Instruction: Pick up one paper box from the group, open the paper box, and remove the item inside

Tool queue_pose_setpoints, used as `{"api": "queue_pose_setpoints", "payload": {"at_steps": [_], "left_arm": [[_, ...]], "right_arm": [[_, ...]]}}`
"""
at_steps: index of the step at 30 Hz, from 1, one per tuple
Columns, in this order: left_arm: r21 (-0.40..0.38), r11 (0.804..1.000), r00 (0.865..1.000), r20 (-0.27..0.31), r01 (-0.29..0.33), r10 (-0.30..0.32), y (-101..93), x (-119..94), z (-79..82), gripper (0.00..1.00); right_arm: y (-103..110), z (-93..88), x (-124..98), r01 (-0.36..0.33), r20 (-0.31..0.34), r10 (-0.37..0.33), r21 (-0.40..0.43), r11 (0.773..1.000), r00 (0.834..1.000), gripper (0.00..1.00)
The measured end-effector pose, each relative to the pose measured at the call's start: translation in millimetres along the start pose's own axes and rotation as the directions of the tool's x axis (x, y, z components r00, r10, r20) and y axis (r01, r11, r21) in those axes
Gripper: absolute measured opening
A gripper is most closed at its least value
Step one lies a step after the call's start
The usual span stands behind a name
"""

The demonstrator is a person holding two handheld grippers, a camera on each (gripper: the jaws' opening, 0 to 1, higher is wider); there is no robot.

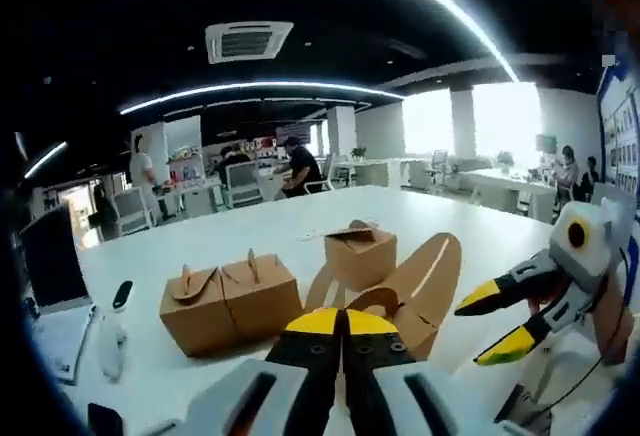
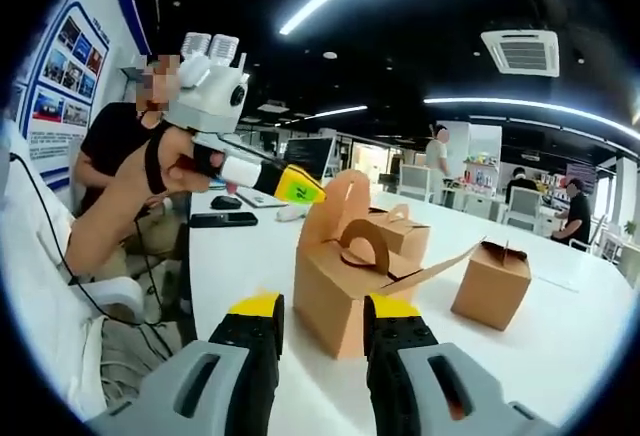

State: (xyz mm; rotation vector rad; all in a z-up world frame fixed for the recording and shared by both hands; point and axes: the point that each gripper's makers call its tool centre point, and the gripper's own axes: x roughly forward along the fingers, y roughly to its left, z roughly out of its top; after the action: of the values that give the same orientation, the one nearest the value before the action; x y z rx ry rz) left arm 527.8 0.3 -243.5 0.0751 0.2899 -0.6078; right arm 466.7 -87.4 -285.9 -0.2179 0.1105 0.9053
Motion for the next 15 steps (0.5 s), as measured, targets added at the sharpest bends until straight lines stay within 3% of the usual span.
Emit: {"api": "queue_pose_setpoints", "payload": {"at_steps": [8,15], "left_arm": [[-0.117,0.993,0.998,0.056,0.030,-0.024,15.6,-7.5,-1.8,0.03],[-0.271,0.954,0.988,0.113,0.129,-0.102,17.4,-10.5,-4.0,0.03]], "right_arm": [[5.9,1.4,3.7,-0.022,0.005,0.022,0.001,1.000,1.000,0.33],[6.2,1.0,5.5,-0.020,0.004,0.020,0.002,1.000,1.000,0.33]]}}
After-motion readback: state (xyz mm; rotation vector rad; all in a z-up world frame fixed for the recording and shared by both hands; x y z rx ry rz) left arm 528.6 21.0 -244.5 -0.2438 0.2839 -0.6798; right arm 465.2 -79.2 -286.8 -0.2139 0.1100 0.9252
